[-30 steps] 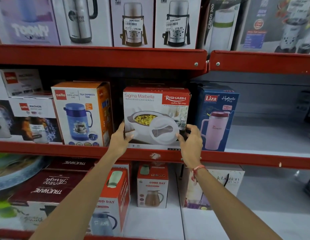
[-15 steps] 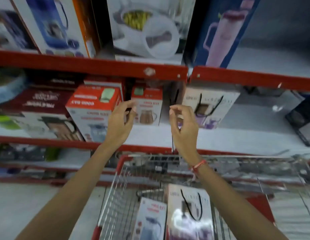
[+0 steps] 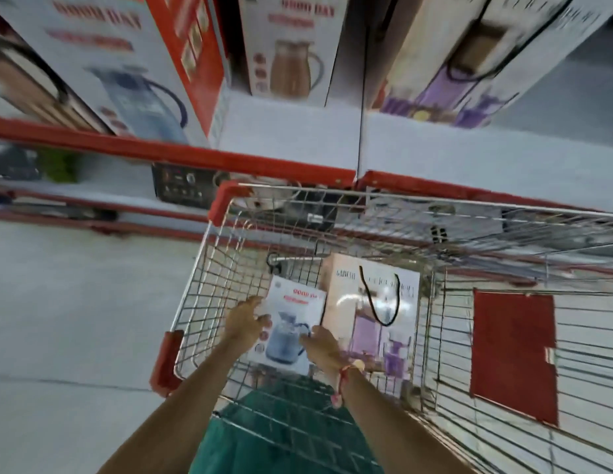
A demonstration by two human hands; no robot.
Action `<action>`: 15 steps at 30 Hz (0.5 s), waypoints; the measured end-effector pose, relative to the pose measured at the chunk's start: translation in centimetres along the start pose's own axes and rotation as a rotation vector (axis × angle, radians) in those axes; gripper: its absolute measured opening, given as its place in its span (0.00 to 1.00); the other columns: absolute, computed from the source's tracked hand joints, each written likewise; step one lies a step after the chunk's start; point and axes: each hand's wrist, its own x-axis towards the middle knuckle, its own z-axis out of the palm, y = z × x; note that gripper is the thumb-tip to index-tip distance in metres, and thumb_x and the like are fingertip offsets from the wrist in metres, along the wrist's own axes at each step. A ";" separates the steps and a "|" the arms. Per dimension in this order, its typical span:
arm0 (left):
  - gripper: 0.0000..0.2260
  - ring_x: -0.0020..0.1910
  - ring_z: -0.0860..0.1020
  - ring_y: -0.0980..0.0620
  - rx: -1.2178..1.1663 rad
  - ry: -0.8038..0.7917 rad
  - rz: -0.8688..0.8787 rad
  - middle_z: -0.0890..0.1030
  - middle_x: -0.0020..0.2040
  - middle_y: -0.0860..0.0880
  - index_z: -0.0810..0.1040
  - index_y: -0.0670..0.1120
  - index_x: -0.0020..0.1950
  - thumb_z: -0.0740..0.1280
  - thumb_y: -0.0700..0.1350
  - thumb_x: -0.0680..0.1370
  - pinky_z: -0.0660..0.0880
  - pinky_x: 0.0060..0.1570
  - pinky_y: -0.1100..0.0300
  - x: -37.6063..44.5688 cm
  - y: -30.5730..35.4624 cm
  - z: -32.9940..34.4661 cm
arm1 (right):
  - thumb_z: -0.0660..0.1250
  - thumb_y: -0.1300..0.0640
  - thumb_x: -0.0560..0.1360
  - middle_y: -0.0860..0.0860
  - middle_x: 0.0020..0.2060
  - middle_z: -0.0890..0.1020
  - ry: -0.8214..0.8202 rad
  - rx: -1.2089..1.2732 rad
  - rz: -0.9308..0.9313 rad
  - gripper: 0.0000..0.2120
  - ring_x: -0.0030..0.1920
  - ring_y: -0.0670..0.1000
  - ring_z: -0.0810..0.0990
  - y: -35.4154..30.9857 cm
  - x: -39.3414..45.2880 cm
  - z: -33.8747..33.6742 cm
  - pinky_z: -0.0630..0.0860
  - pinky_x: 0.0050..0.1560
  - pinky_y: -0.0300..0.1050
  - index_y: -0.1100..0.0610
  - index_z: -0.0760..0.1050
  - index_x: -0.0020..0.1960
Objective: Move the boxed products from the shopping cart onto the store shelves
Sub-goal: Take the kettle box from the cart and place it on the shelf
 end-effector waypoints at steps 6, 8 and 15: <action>0.21 0.43 0.82 0.43 -0.064 -0.064 -0.098 0.83 0.51 0.37 0.70 0.39 0.65 0.69 0.43 0.75 0.76 0.35 0.60 2.3 -2.3 3.4 | 0.67 0.61 0.75 0.60 0.69 0.70 0.119 0.156 0.062 0.26 0.66 0.52 0.75 0.4 2.5 3.0 0.66 0.38 0.33 0.66 0.64 0.70; 0.19 0.39 0.81 0.45 -0.110 -0.079 -0.106 0.84 0.49 0.38 0.73 0.41 0.64 0.70 0.45 0.74 0.76 0.32 0.62 2.7 -3.2 3.0 | 0.67 0.58 0.76 0.59 0.71 0.67 0.114 0.209 0.114 0.30 0.65 0.42 0.74 0.4 2.8 3.3 0.68 0.40 0.39 0.64 0.60 0.73; 0.18 0.36 0.84 0.53 -0.156 -0.014 -0.037 0.85 0.45 0.43 0.77 0.45 0.63 0.69 0.48 0.74 0.80 0.36 0.64 -0.1 -2.8 -1.4 | 0.70 0.61 0.72 0.57 0.59 0.73 0.201 0.124 -0.173 0.22 0.50 0.50 0.72 -1.5 0.4 1.6 0.69 0.32 0.24 0.60 0.69 0.65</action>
